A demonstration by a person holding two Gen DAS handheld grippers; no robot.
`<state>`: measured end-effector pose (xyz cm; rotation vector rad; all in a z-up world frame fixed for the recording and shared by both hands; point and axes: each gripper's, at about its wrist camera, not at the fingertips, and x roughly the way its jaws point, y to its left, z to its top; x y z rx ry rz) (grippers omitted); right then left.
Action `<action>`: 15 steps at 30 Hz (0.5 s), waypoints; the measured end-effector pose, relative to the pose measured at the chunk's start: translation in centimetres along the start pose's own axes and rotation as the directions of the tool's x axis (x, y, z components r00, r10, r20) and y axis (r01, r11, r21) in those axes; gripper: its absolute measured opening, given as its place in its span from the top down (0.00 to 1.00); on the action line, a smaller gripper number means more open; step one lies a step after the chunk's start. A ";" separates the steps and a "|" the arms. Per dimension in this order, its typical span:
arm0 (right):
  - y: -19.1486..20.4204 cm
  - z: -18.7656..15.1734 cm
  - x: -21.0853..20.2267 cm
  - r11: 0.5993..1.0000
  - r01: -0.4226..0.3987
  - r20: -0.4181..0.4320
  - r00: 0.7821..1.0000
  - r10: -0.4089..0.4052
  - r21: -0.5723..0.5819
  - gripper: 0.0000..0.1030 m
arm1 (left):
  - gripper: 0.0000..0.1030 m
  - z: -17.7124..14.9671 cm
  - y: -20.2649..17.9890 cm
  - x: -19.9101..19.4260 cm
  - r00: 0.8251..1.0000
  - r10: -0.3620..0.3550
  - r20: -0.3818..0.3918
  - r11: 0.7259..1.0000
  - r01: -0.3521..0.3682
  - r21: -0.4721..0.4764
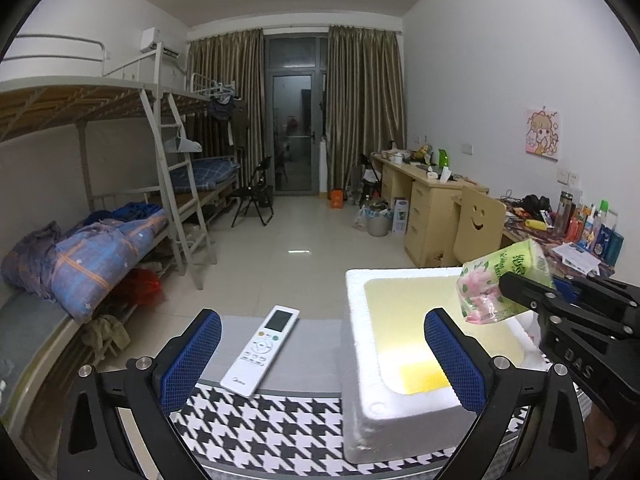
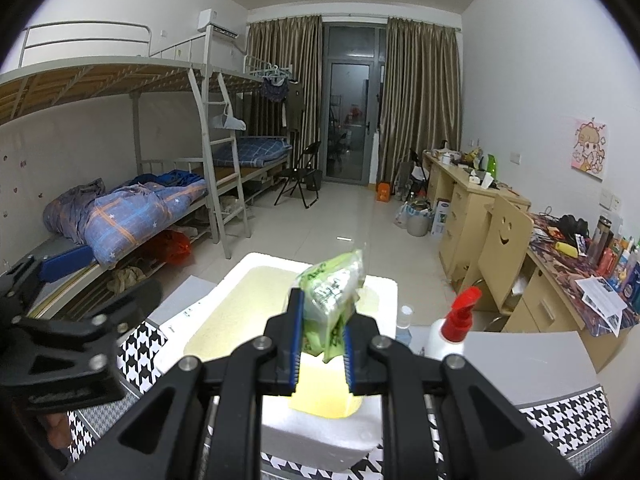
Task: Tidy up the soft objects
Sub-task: 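Open the left tool to drop the mesh into the box while the right tool releases the tissue pack, then withdraw both tools from the foam box back toward the table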
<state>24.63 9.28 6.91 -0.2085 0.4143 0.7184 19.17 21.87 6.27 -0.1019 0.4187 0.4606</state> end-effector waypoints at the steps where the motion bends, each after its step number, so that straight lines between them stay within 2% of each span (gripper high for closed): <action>1: 0.0 0.0 0.3 1.000 -0.005 -0.008 1.000 0.005 0.003 0.80 | 0.01 -0.1 0.3 -0.1 1.000 0.007 0.003 1.000 -0.007 -0.004; 7: 0.1 -0.2 1.7 0.999 -0.029 -0.048 0.998 0.030 0.022 0.79 | 0.01 -0.4 1.3 -0.3 1.000 0.021 -0.004 1.000 -0.021 -0.016; 10: 0.4 -0.2 2.4 1.000 -0.025 -0.069 0.997 0.026 0.017 0.73 | 0.01 -0.6 1.7 -0.5 1.000 0.023 -0.001 1.000 -0.023 -0.021; 11: 0.3 -0.2 2.6 1.000 -0.025 -0.079 0.997 0.027 0.018 0.62 | 0.01 -0.7 1.9 -0.5 1.000 0.022 -0.001 0.999 -0.022 -0.023; 12: 0.3 -0.1 2.8 0.999 -0.027 -0.089 0.996 0.029 0.020 0.47 | 0.01 -0.7 1.9 -0.5 1.000 0.022 -0.002 0.999 -0.022 -0.027; 14: 0.3 -0.2 2.9 1.000 -0.017 -0.090 0.996 0.018 0.014 0.33 | 0.01 -0.7 2.1 -0.7 1.000 0.019 -0.003 0.999 -0.019 -0.026; 15: 0.4 -0.3 2.8 1.000 -0.011 -0.085 0.996 0.012 0.012 0.33 | 0.01 -0.8 2.1 -0.6 1.000 0.021 -0.004 0.999 -0.021 -0.025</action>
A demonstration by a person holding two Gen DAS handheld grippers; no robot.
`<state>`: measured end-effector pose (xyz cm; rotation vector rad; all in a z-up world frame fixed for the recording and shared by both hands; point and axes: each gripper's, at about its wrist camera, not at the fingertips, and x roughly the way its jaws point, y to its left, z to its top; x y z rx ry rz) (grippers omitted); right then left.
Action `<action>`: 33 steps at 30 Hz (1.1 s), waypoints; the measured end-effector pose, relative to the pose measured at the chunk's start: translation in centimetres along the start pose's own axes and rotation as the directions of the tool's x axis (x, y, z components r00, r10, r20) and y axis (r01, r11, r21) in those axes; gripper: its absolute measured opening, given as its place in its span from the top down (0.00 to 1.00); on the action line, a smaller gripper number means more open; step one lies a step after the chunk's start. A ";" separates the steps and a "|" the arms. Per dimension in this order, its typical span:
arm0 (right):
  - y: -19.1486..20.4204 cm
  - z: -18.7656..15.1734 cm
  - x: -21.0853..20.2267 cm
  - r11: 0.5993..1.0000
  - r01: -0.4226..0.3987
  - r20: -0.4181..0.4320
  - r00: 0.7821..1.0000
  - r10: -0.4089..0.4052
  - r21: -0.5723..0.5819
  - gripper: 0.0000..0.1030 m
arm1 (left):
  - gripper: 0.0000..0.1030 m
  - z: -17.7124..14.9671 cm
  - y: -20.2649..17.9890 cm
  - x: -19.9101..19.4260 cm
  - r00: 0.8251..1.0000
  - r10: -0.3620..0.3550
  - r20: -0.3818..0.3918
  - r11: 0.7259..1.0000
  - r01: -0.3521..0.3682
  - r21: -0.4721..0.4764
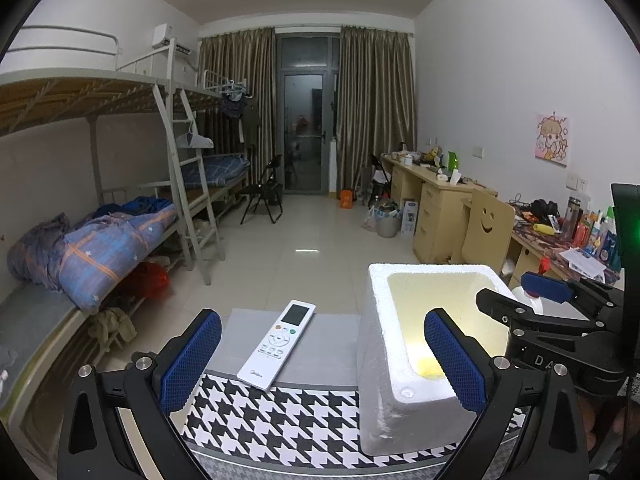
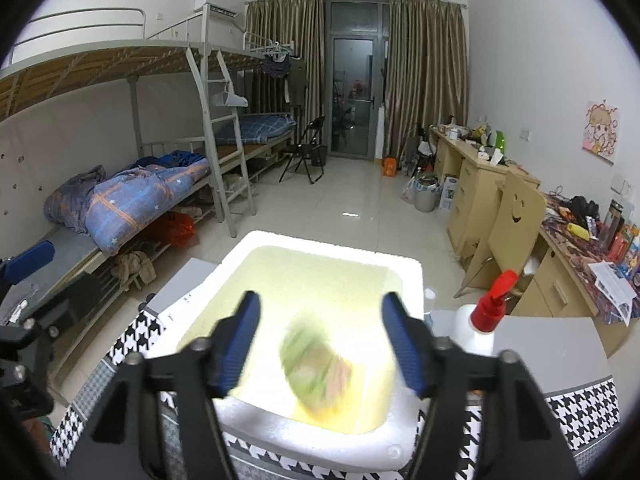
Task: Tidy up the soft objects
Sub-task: 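Withdraw both tools from the foam box back toward the table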
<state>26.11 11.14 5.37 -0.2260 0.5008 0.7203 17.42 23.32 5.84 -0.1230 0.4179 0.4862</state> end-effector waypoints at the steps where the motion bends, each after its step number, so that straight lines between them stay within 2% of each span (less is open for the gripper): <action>1: 0.0 0.0 -0.1 1.000 0.000 0.001 1.000 0.000 -0.002 0.33 | 0.01 0.0 0.0 0.0 1.000 0.000 0.000 1.000 0.000 -0.001; 10: -0.1 0.2 -2.2 1.000 -0.008 0.026 1.000 0.007 0.006 0.33 | 0.01 0.1 -0.8 -0.8 1.000 -0.019 0.005 1.000 0.019 0.005; 15: -0.4 0.1 -4.3 0.999 -0.019 0.061 0.998 0.017 0.027 0.14 | 0.01 0.1 -1.5 -2.2 0.999 -0.029 0.015 0.999 0.029 0.016; 17: -0.3 0.0 -5.0 1.000 -0.009 0.069 0.998 0.008 0.017 0.10 | 0.01 0.1 -1.7 -2.7 0.999 -0.029 0.018 0.999 0.029 0.019; 22: 0.0 -0.2 -6.3 1.000 0.011 0.088 0.996 -0.011 0.001 0.09 | 0.01 -0.1 -2.3 -3.8 0.999 -0.033 0.020 0.999 0.033 0.026; 33: -0.9 -0.9 -8.8 1.000 -0.001 0.117 0.993 -0.002 0.025 0.09 | 0.01 0.0 -3.1 -5.8 0.998 -0.035 0.042 0.999 0.034 0.030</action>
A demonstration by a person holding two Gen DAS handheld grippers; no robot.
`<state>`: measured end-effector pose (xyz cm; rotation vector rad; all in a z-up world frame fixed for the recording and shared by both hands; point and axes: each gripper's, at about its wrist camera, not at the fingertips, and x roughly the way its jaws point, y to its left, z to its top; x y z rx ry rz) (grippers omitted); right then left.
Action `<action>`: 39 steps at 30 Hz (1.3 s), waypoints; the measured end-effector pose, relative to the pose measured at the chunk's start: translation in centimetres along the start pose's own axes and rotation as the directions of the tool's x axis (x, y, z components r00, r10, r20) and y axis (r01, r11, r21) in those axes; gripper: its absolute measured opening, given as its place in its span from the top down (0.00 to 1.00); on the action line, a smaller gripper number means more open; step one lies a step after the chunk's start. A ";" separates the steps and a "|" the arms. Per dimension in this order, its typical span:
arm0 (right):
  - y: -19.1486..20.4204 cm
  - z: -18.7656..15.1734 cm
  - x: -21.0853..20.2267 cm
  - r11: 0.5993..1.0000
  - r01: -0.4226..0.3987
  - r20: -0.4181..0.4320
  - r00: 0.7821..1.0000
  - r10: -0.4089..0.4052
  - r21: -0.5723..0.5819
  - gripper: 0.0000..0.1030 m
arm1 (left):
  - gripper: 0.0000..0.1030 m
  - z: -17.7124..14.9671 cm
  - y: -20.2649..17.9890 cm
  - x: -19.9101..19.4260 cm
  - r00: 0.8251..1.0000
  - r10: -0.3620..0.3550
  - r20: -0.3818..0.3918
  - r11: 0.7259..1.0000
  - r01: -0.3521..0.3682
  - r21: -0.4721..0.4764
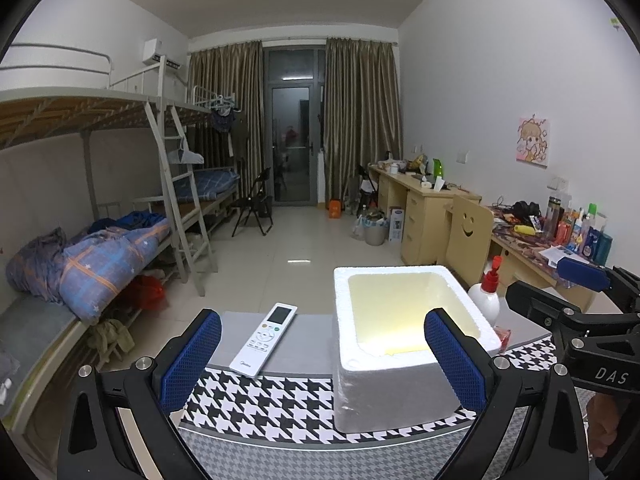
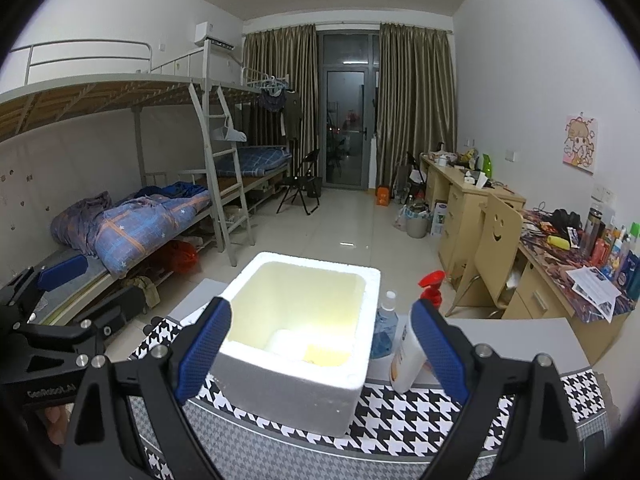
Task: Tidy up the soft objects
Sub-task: 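Withdraw both tools from the foam box back toward the table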
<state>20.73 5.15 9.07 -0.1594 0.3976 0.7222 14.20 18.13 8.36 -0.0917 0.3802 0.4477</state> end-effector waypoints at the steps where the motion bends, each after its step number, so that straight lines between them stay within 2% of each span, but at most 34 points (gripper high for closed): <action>1: 0.0 -0.1 -0.2 1.000 0.000 0.002 1.000 0.000 0.002 0.09 | 0.01 -0.1 0.0 -0.2 1.000 -0.002 0.000 1.000 0.002 0.000; 25: -1.5 -1.8 -6.0 1.000 -0.001 0.068 0.998 0.000 0.021 0.09 | 0.01 -0.7 -2.5 -4.9 0.998 -0.033 0.056 0.999 0.031 0.025; 39: -2.0 -3.0 -8.1 0.999 0.009 0.085 0.996 -0.012 0.032 0.09 | 0.01 -1.7 -3.3 -5.8 0.997 -0.053 0.058 0.998 0.052 0.030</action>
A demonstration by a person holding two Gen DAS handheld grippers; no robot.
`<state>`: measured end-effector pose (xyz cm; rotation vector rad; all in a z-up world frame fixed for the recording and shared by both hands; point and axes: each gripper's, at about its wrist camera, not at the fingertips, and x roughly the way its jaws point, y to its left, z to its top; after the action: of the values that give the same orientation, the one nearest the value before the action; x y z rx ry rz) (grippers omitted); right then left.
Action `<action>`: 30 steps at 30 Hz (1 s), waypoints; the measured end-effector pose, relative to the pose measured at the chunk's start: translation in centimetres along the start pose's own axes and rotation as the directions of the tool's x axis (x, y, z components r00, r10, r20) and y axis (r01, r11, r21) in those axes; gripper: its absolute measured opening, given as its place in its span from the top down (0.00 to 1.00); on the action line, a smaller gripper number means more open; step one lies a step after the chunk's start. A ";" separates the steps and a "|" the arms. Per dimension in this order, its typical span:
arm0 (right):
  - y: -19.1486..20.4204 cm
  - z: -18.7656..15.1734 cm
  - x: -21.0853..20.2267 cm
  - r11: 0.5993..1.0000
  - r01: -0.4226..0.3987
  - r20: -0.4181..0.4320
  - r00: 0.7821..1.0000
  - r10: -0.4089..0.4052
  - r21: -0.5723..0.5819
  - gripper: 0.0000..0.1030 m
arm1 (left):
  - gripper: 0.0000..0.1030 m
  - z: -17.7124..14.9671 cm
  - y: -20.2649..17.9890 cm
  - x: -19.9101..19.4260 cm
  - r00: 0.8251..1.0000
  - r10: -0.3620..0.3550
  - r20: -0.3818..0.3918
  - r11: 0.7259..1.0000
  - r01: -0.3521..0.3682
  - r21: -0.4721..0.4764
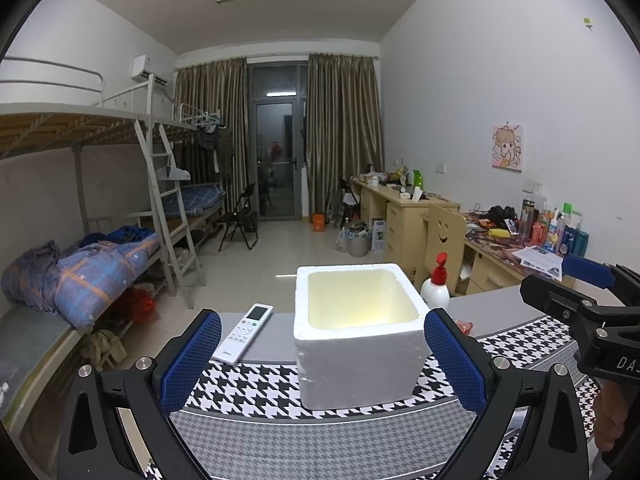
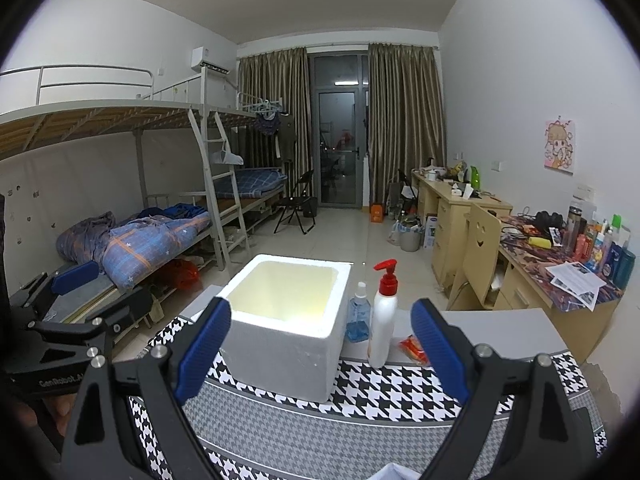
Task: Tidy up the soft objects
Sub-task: 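Withdraw both tools from the foam box back toward the table, then lower both tools toward the white cloth and blue mask on the table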
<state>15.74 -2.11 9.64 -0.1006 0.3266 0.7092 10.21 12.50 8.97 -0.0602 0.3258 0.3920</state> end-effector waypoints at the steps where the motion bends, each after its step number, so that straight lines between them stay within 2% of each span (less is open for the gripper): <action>1: -0.1 -0.1 -0.1 1.000 0.000 0.001 1.000 0.000 0.001 0.09 | 0.01 0.0 0.0 0.0 1.000 -0.002 0.001 1.000 0.002 -0.001; 18: -0.7 -1.7 -2.4 1.000 0.007 0.024 1.000 -0.007 -0.001 0.09 | 0.01 -1.3 -2.0 -1.4 0.999 -0.036 0.018 0.999 0.036 0.003; 30: -1.7 -3.6 -4.5 0.999 0.052 0.049 0.997 -0.052 -0.003 0.08 | 0.01 -3.0 -3.7 -1.9 0.996 -0.092 0.009 0.996 0.092 -0.013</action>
<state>12.71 -6.97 7.70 -0.0950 0.2752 0.6599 9.07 8.02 6.74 -0.0865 0.3108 0.3033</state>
